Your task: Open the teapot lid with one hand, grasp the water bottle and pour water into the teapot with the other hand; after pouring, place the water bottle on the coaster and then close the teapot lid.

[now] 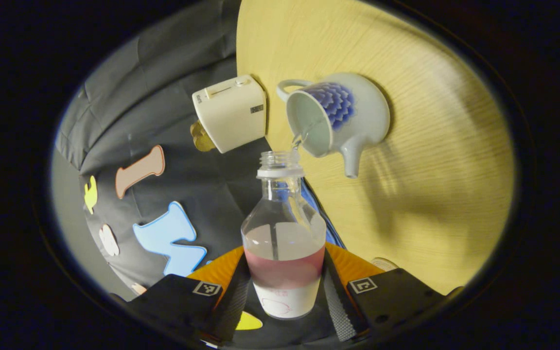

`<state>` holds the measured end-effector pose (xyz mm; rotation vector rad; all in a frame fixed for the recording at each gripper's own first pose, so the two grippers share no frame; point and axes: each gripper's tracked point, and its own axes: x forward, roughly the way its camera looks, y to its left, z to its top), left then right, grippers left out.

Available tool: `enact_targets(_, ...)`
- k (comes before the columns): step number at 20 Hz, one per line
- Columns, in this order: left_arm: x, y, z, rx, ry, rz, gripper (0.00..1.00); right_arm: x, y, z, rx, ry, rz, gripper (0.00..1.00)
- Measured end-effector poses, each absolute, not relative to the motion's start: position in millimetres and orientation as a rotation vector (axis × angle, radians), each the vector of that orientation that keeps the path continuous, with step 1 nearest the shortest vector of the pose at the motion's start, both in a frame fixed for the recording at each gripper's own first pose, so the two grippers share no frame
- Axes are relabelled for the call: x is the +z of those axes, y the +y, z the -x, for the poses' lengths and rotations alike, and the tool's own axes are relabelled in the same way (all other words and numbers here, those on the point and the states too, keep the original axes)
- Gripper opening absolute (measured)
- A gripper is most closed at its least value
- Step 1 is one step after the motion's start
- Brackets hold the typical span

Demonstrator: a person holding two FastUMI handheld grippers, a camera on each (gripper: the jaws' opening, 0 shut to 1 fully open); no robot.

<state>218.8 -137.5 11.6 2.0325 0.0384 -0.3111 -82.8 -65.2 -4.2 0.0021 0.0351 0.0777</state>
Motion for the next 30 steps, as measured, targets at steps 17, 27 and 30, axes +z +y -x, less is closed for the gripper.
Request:
enact_targets(17, 23, -147, -218, -0.322, 0.001, -2.195, 0.87, -7, -69, 83, 0.070, 0.040, -0.005, 0.08)
enact_targets(27, 34, -152, -216, -0.281, -0.021, -2.320, 0.87, -7, -71, 83, 0.068, 0.039, -0.003, 0.08)
enact_targets(30, 34, -156, -215, -0.298, -0.034, -2.337, 0.87, -7, -71, 83, 0.068, 0.041, -0.005, 0.08)
